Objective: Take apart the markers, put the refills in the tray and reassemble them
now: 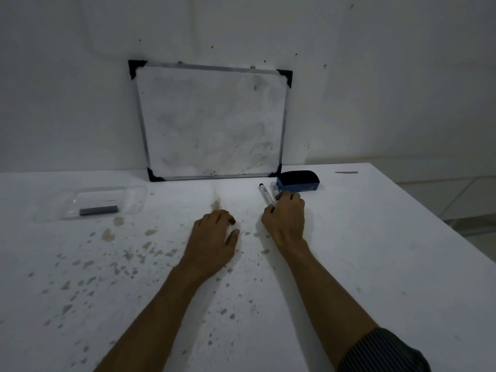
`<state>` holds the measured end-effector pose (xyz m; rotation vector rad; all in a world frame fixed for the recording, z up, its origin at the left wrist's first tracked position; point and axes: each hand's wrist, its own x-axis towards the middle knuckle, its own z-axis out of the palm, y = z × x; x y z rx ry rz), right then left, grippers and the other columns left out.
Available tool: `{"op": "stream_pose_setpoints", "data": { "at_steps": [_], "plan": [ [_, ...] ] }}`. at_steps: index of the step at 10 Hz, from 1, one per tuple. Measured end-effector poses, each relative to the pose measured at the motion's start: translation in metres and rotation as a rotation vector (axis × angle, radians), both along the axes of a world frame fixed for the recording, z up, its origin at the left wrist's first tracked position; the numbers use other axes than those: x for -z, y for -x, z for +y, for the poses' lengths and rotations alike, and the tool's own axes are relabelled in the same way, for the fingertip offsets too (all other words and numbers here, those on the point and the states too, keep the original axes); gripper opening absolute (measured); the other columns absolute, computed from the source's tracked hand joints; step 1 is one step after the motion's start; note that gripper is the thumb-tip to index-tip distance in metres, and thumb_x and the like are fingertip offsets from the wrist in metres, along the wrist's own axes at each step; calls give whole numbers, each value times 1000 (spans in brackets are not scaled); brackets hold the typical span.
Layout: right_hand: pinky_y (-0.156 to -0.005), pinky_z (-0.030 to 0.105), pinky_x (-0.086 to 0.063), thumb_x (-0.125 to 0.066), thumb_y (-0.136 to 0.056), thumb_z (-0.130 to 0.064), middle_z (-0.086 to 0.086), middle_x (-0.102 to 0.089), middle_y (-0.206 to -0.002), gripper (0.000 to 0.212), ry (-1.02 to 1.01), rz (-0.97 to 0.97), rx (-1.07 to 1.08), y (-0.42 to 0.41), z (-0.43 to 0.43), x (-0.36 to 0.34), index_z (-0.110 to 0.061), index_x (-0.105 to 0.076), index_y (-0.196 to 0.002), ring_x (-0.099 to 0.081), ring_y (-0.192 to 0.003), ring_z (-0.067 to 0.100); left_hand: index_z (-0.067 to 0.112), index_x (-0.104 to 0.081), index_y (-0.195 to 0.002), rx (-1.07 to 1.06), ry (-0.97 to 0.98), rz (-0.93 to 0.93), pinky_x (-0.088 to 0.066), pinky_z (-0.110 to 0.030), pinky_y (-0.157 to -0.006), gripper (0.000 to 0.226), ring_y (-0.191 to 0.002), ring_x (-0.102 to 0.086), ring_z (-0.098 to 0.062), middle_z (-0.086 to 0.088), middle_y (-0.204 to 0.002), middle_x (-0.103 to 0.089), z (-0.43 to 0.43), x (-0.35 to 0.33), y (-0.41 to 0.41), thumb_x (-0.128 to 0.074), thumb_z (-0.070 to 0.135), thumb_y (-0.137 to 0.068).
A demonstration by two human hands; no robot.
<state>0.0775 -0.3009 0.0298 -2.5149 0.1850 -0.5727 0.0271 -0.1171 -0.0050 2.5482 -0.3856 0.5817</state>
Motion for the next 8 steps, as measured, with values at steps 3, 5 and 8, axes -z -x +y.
{"op": "stream_pose_setpoints", "data": {
  "at_steps": [3, 5, 8],
  "plan": [
    [-96, 40, -52, -65, -89, -11, 21, -58, -123, 41, -147, 6, 7, -4, 1, 5, 3, -56, -127, -55, -114, 32, 10, -69, -117, -7, -3, 12, -46, -44, -100, 27, -110, -64, -30, -9, -123, -69, 0, -1, 0, -65, 29, -99],
    [-95, 40, -55, -69, -91, -19, 18, -60, -120, 38, -132, 2, 4, -3, 1, 7, 0, -60, -123, -59, -110, 30, 12, -68, -119, -3, 3, 2, -43, -42, -102, 27, -113, -62, -27, -7, -125, -68, 1, 0, 2, -63, 30, -100],
    [-95, 47, -52, -71, -85, -21, 17, -53, -123, 40, -237, -66, -16, 26, 1, -7, -11, -59, -122, -60, -105, 34, 26, -61, -128, -40, 256, 230, -44, -26, -99, 32, -112, -55, -8, 10, -123, -62, 6, -8, 0, -56, 45, -103]
  ]
}}
